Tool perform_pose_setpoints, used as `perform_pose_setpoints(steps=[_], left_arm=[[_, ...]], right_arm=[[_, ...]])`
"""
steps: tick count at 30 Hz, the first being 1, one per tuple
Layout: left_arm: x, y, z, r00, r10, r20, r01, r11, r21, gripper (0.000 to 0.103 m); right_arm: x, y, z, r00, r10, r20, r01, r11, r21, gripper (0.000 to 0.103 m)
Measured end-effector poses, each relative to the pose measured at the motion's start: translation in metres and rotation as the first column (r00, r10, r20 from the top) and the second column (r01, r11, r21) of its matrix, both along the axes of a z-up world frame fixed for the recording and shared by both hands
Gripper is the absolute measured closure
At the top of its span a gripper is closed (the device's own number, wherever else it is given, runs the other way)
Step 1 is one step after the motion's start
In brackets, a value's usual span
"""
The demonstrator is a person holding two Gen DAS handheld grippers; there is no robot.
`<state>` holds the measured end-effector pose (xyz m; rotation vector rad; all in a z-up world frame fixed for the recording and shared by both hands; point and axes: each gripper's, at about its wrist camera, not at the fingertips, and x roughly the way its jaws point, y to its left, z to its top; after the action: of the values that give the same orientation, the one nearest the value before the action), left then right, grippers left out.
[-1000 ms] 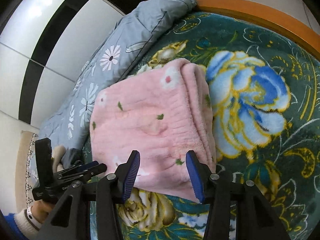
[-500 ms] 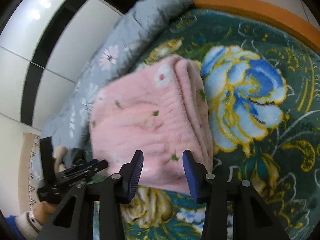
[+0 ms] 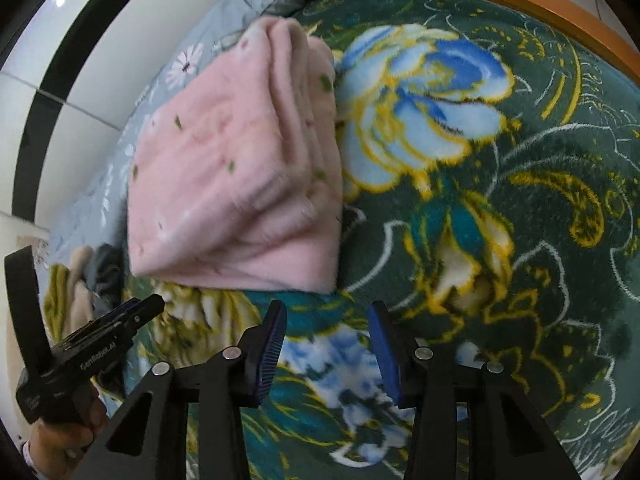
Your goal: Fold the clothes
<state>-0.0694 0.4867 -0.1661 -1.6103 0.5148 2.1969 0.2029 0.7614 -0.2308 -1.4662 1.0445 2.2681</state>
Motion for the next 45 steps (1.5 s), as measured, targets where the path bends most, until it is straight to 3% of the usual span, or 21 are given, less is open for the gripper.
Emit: perform_pose_setpoints(steps=[6, 9, 11, 14, 20, 31, 39, 45], left_arm=[[0.022, 0.006, -0.018, 1.0, 0.012, 0.011, -0.012, 1.0, -0.019, 0.053], [0.028, 0.013, -0.023, 1.0, -0.006, -0.011, 0.006, 1.0, -0.023, 0.042], [0.032, 0.017, -0.025, 0.999, -0.02, -0.045, 0.019, 0.999, -0.026, 0.041], [0.038, 0.021, -0.026, 0.996, -0.03, -0.089, 0.031, 1.0, 0.008, 0.03], [0.048, 0.02, -0.026, 0.985, -0.002, -0.17, 0.015, 0.997, 0.073, 0.022], [0.062, 0.021, -0.043, 0.967, 0.099, -0.236, -0.054, 0.98, 0.189, 0.019], [0.064, 0.016, -0.044, 0.96, 0.132, -0.246, -0.074, 0.97, 0.231, 0.014], [0.068, 0.019, -0.047, 0.96, 0.129, -0.249, -0.073, 0.973, 0.22, 0.012]], right_arm=[[-0.005, -0.005, -0.004, 0.998, 0.065, 0.006, -0.065, 0.994, 0.088, 0.056], [-0.009, -0.009, -0.004, 0.996, 0.093, 0.0, -0.092, 0.987, 0.134, 0.049], [-0.011, -0.011, -0.004, 0.994, 0.112, -0.004, -0.11, 0.98, 0.165, 0.044], [-0.013, -0.014, -0.004, 0.992, 0.123, -0.017, -0.117, 0.973, 0.201, 0.042], [-0.01, -0.015, -0.005, 0.991, 0.116, -0.069, -0.094, 0.961, 0.258, 0.04], [-0.014, -0.02, -0.01, 0.98, 0.132, -0.149, -0.073, 0.935, 0.347, 0.03], [-0.018, -0.027, -0.016, 0.975, 0.129, -0.182, -0.05, 0.921, 0.387, 0.027], [-0.013, -0.029, -0.017, 0.972, 0.124, -0.199, -0.038, 0.922, 0.385, 0.026]])
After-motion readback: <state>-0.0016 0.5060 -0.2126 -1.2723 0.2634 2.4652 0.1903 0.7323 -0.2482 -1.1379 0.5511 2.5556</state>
